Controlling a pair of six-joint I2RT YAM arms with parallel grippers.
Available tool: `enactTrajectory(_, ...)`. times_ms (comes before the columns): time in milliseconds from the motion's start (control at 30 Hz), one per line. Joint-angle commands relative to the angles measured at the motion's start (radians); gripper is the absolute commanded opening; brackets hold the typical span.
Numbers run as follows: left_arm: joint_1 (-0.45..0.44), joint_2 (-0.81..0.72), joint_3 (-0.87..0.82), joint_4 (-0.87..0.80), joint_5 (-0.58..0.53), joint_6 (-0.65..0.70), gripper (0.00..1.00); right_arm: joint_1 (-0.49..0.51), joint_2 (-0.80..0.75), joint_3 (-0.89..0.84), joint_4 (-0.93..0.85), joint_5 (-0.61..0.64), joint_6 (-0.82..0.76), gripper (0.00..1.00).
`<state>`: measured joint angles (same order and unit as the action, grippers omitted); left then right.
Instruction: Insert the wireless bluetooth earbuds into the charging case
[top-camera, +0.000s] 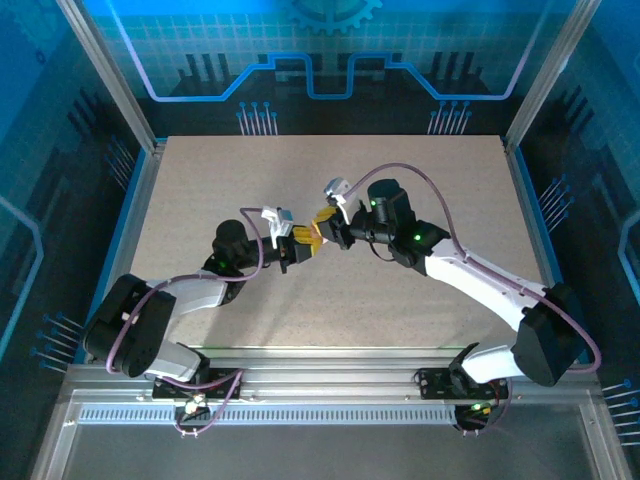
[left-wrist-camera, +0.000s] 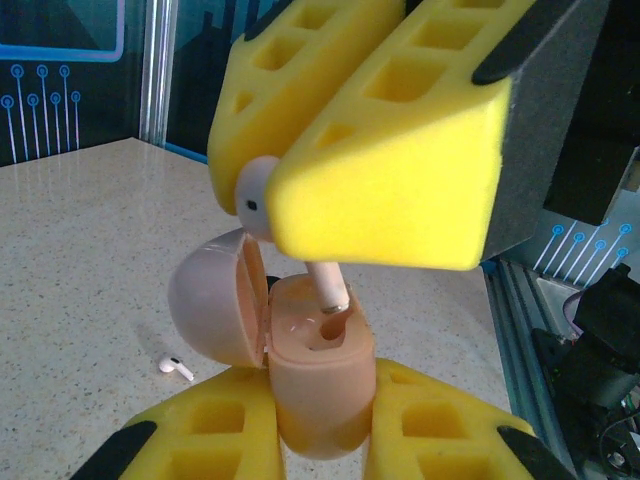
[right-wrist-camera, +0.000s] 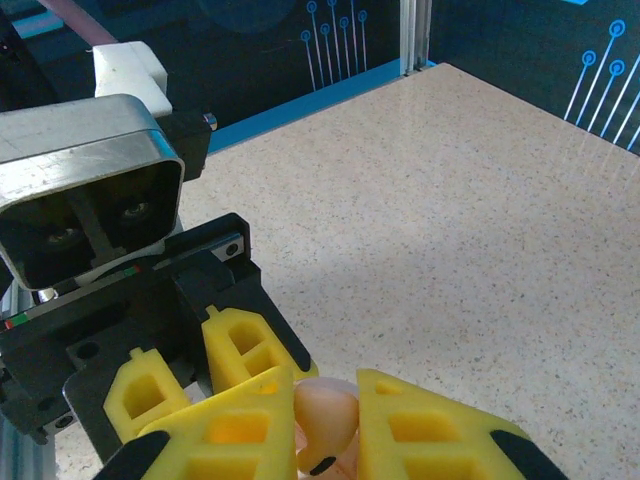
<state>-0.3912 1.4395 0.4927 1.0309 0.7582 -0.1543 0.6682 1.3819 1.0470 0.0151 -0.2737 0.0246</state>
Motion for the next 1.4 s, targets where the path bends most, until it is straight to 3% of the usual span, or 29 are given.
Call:
enactTrajectory(0,-0.007,-0.004,-0.008,0.049,0.038,0.020,0.18,-0.002,0.009,0.032,-0.006,-0.023,-0.026,0.18)
enactTrajectory(767,-0.009,-0.031,-0.008,0.050,0.047,0.012,0.17,-0.002,-0.043,0.050,-0.180,-0.027,-0.189,0.18)
enactTrajectory(1033,-0.018,-0.037,-0.016,0.054,0.053,0.042,0.18,0.001,-0.018,0.083,-0.250,-0.093,-0.226,0.19)
enactTrajectory(1367,-0.020,-0.059,-0.013,0.042,0.062,0.052,0.18,0.005,0.012,0.117,-0.317,-0.088,-0.269,0.19)
